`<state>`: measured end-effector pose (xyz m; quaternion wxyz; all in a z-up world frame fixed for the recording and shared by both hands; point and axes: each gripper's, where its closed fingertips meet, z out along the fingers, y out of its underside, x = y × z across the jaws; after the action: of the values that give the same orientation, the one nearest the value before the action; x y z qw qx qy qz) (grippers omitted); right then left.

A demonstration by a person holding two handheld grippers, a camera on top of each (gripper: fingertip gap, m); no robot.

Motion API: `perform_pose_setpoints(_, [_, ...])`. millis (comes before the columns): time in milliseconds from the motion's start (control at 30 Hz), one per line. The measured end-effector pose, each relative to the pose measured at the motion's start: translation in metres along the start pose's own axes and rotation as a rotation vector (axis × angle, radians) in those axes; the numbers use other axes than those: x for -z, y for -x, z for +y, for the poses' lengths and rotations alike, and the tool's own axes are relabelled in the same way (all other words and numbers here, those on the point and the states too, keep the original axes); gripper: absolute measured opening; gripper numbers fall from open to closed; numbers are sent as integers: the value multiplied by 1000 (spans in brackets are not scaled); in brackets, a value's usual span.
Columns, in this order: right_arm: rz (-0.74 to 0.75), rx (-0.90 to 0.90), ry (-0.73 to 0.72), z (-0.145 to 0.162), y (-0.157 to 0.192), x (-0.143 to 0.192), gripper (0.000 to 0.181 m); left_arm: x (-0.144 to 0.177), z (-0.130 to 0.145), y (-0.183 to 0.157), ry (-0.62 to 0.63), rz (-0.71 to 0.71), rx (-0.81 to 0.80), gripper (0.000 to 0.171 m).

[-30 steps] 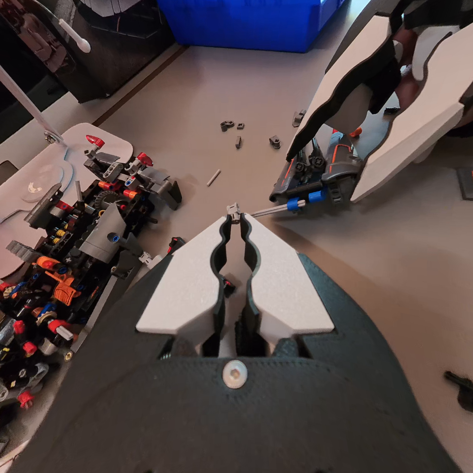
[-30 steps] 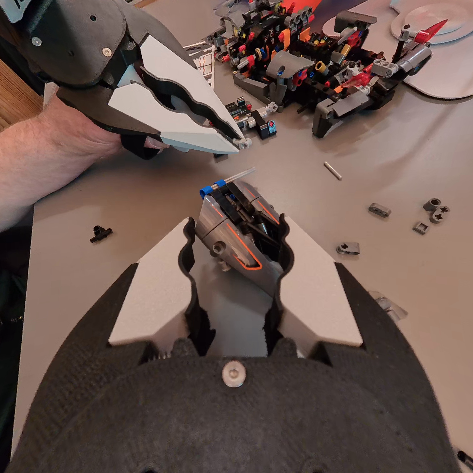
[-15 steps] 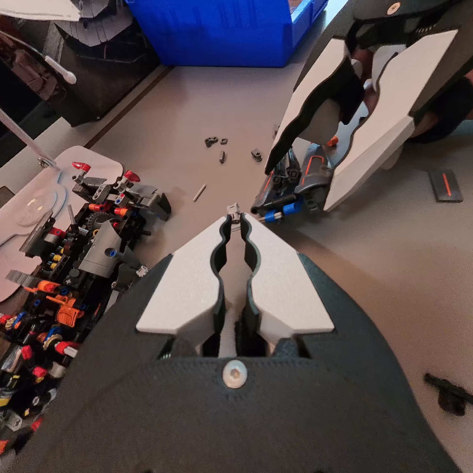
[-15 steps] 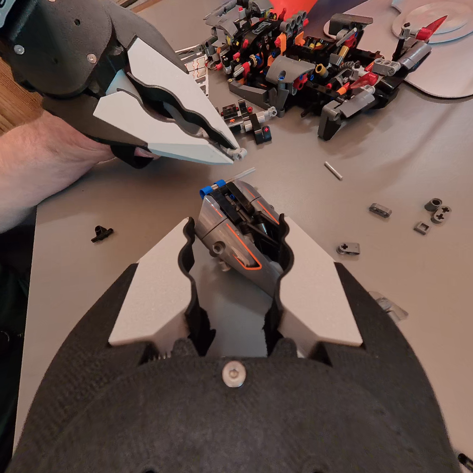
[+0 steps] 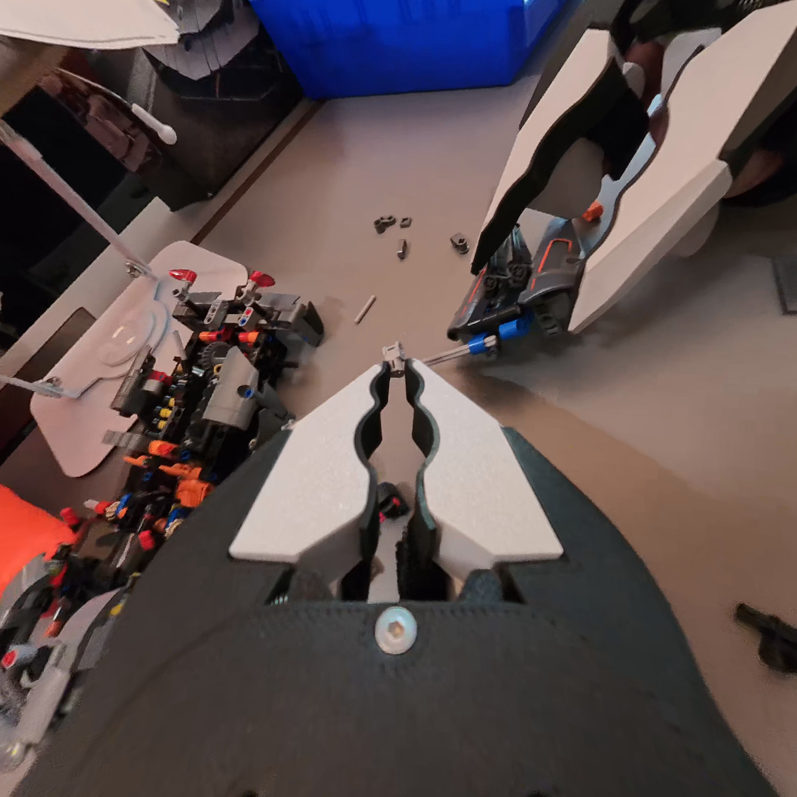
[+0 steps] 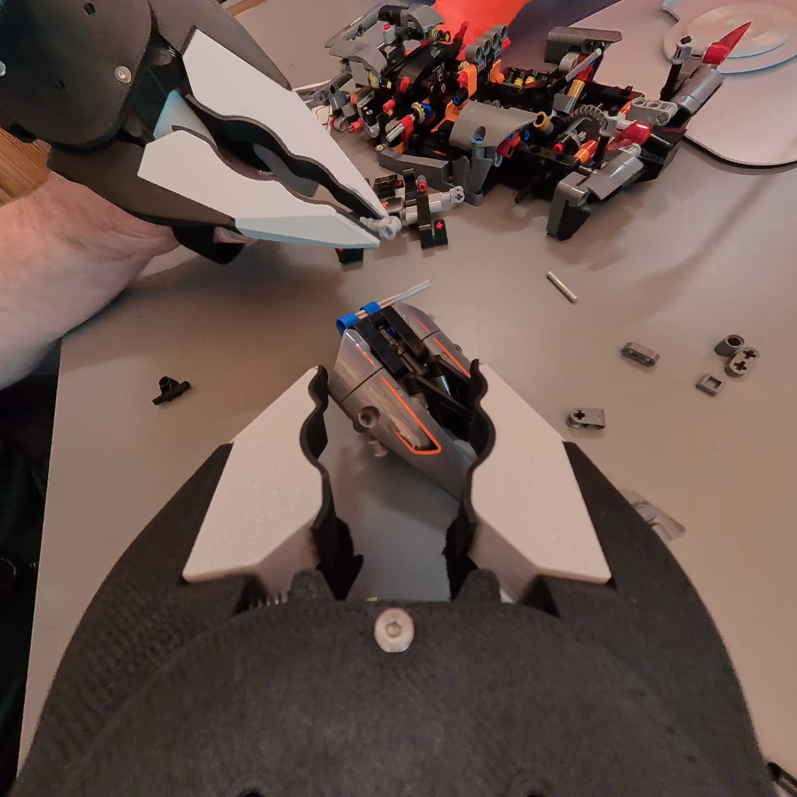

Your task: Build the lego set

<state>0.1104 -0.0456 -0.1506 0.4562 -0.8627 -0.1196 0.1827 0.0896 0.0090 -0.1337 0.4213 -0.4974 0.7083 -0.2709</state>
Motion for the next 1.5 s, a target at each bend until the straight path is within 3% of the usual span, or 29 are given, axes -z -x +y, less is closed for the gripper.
perform_pose_setpoints(267, [-2, 1, 1, 0, 0, 0, 65, 1, 23, -20, 139, 45, -99, 5])
perform_pose_setpoints(533, [-2, 2, 2, 0, 0, 0, 65, -10, 33, -32, 198, 69, -159, 6])
perform_pose_setpoints(1167, [-1, 10, 5, 1, 0, 0, 65, -13, 27, -39, 176, 80, -178, 14])
perform_pose_setpoints(1500, [1, 14, 6, 1, 0, 0, 65, 6, 6, -14, 94, -58, -181, 18])
